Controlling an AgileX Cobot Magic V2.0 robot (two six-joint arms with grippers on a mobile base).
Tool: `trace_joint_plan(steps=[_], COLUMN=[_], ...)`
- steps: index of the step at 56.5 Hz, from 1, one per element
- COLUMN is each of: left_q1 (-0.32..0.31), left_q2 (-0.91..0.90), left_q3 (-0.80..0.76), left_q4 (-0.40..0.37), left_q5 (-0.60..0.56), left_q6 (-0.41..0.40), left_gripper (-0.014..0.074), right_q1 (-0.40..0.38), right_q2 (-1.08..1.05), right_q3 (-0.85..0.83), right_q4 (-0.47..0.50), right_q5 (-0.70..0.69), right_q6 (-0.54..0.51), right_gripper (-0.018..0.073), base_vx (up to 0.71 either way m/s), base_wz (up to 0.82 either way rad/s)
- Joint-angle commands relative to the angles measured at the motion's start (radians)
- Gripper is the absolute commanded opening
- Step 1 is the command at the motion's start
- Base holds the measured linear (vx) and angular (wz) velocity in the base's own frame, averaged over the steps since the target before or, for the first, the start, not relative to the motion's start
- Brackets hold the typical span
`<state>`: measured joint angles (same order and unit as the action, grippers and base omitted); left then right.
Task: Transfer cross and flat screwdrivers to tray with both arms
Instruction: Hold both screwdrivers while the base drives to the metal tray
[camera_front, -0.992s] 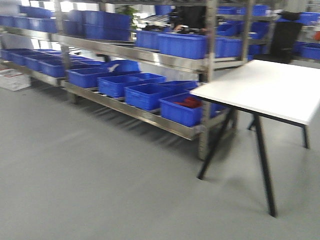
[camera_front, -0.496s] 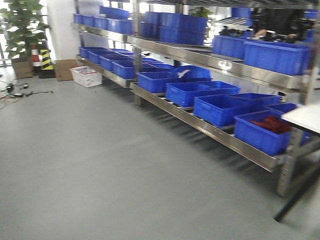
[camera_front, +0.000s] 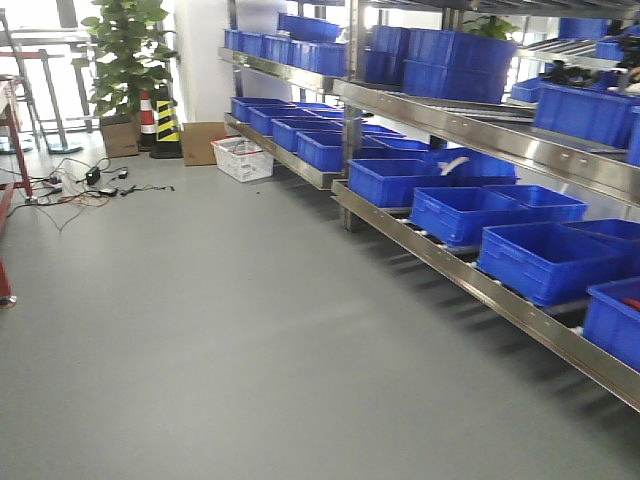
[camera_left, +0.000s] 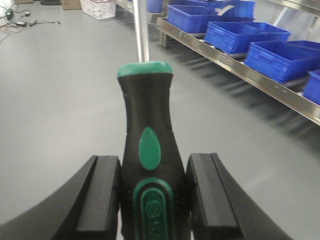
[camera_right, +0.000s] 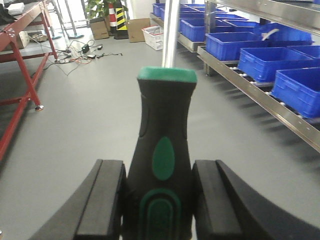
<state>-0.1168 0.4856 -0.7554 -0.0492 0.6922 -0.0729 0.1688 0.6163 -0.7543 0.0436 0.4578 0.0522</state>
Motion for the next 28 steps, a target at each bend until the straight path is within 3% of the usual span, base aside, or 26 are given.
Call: trace_joint_plan(steps=[1, 28], left_q1=[-0.004, -0.004], left_q2=[0.004, 0.004], left_q3=[-0.030, -0.030], left_q4=[-0.008, -0.008], left_q5=[-0.096, -0.096], left_q6=[0.000, 0.000], left_gripper=[0.0000, 0.0001], right_q1=[0.001, 0.001], right_q2=[0.002, 0.002], right_q3=[-0.034, -0.034], right_q4=[-0.003, -0.003], right_q5=[-0.097, -0.097], right_q6=[-0.003, -0.003], right_gripper=[-0.0008, -0.0008], base_vx=[0.56, 0.58], base_wz=[0.22, 0.23])
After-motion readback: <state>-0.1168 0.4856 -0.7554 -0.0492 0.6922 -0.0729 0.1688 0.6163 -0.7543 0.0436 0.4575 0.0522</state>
